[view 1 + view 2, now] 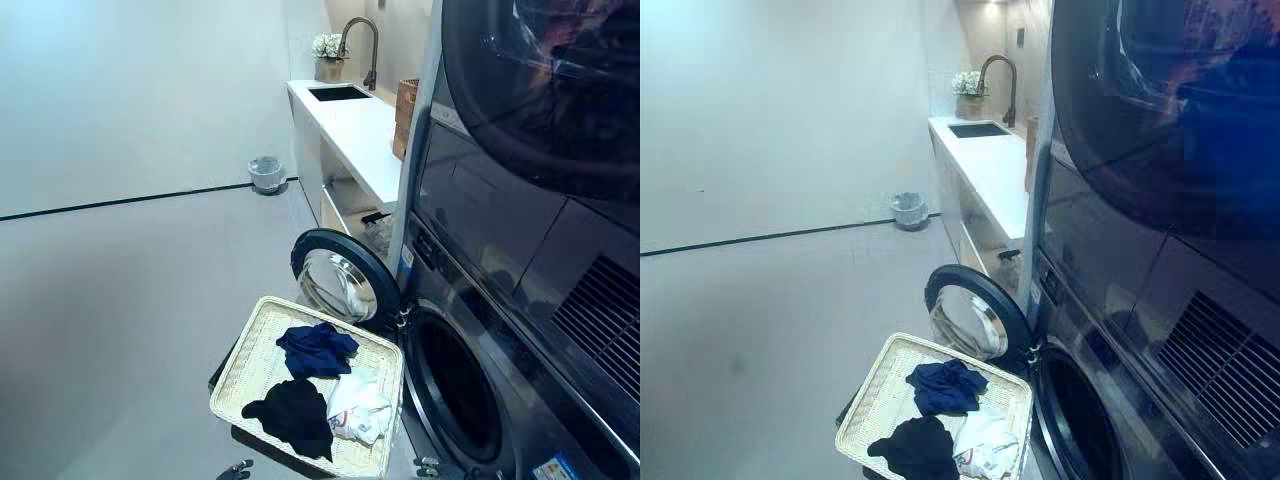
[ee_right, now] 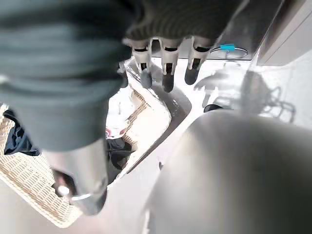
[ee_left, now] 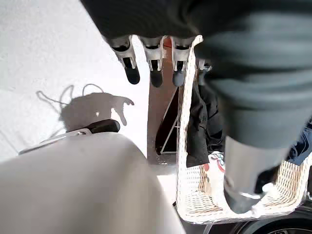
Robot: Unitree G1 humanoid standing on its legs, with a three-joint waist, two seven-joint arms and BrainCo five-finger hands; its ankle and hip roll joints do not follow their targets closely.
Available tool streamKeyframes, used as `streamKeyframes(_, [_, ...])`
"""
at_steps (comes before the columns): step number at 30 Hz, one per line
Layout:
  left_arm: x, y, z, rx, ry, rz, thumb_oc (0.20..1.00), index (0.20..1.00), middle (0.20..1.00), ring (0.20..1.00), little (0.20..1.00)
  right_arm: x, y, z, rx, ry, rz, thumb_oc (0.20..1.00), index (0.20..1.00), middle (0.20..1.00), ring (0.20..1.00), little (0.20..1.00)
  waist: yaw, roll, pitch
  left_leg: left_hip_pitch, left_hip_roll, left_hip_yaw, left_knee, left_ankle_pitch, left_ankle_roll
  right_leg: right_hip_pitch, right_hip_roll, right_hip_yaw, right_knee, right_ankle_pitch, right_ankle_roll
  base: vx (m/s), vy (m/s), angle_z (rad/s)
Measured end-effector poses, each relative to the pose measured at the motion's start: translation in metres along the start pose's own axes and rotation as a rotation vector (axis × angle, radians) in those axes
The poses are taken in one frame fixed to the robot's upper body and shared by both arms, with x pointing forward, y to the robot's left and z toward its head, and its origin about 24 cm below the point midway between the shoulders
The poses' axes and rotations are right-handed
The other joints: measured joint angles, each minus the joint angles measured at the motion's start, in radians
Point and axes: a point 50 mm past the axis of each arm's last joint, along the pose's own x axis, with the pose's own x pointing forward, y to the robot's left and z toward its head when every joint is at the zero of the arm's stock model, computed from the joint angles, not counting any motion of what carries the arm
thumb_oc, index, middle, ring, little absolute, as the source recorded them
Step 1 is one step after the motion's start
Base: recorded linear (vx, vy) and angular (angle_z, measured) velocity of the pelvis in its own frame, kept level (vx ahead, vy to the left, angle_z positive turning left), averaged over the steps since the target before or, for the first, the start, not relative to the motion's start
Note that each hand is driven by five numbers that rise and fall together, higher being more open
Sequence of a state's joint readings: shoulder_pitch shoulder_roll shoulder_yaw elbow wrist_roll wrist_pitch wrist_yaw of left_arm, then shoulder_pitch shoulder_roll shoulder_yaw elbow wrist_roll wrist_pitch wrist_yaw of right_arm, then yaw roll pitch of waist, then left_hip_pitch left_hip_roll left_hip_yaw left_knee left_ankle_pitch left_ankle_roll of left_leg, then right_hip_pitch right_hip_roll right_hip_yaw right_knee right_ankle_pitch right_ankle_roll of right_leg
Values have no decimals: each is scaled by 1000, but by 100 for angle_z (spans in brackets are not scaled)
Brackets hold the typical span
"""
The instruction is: Put the clothes into the washing machine.
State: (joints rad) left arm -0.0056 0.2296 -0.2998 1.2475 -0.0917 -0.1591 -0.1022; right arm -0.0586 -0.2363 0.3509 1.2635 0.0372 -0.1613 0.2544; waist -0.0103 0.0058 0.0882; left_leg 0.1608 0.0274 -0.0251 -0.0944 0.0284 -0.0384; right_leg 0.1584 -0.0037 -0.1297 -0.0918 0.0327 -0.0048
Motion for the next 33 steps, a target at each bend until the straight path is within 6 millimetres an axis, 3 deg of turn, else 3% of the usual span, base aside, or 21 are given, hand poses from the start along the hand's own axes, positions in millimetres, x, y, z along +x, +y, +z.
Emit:
streamKeyframes(10, [0,1,0,-3,-2,32,1000,1000,1000,1000,1000,0,0,-1,-4,3,0,1000,1000,1000,1000,1000,0,1,1,-5,0,0,0,0,0,-4,0,1,0,0,0,55,5,2])
streamKeyframes(18, [-2,13,-1,-31,0,300,1000,1000,1000,1000,1000,-1,0,-4,-1,11,1,1000,1000,1000,1000,1000,0,1,3,-7,1,1,0,-3,-1,-6,0,1,0,-2,-1,86,2,0])
streamKeyframes(23, [-4,23,10,141,-36,465,1000,1000,1000,1000,1000,-2,-3,-3,-15,11,-4,1000,1000,1000,1000,1000,-1,7,30,-27,3,28,6,-1,-2,-39,0,13,2,1,1,0,34,-8])
streamKeyframes(27, [1,35,56,263,-153,563,1000,1000,1000,1000,1000,-1,-17,15,-71,-31,-24,1000,1000,1000,1000,1000,-5,12,97,-110,-1,64,46,2,0,-140,-7,39,40,11,5,-180,98,-21])
streamKeyframes(28, [2,41,79,263,-209,605,1000,1000,1000,1000,1000,-1,-25,30,-87,-66,-41,1000,1000,1000,1000,1000,-13,15,130,-154,-5,76,64,4,2,-185,-11,45,61,19,2,-183,84,-23])
streamKeyframes(33, [-4,58,151,284,-374,723,1000,1000,1000,1000,1000,0,-43,88,-167,-190,-78,1000,1000,1000,1000,1000,-53,9,275,-237,-16,114,109,5,14,-294,-21,86,129,25,9,-137,101,-21])
